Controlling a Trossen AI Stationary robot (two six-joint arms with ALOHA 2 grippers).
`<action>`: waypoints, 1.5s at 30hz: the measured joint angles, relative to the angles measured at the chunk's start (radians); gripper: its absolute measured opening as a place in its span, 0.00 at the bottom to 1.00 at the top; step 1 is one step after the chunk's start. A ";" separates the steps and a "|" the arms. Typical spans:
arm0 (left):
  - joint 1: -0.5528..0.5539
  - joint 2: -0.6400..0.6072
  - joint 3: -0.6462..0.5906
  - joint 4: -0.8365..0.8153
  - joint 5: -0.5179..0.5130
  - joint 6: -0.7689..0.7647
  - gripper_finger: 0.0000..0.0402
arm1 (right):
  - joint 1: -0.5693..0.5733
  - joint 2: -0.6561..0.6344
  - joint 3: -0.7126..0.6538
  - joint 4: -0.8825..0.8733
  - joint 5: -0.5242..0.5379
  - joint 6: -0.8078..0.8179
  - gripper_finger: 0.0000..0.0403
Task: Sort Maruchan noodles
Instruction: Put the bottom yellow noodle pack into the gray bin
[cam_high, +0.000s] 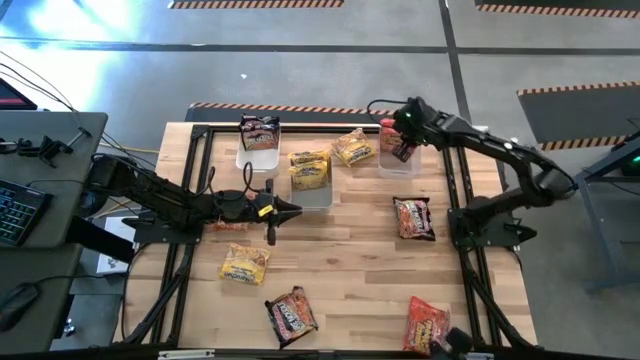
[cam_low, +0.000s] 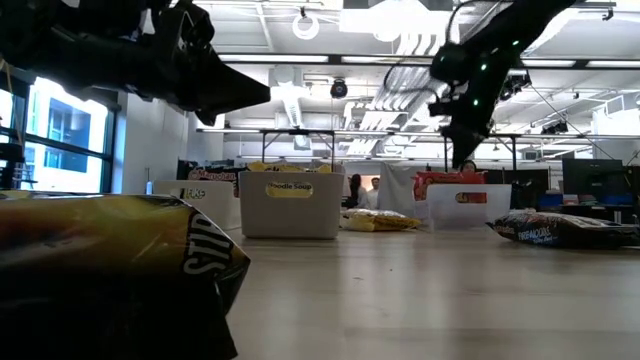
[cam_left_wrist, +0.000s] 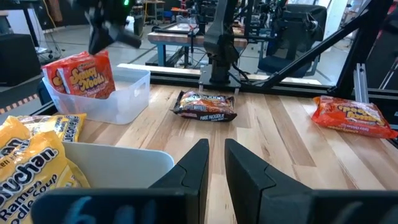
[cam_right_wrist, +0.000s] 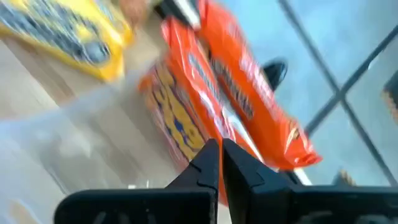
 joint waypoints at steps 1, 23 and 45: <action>0.000 0.000 0.000 -0.005 0.000 0.000 0.10 | 0.008 -0.035 -0.027 0.039 -0.010 0.010 0.00; -0.057 -0.018 0.001 -0.104 0.099 0.086 0.09 | 0.507 -0.681 -0.719 1.061 -0.013 0.190 0.00; -0.708 0.072 0.501 -1.475 -0.128 -0.530 0.22 | 0.911 -0.624 -0.719 1.090 0.344 0.122 0.00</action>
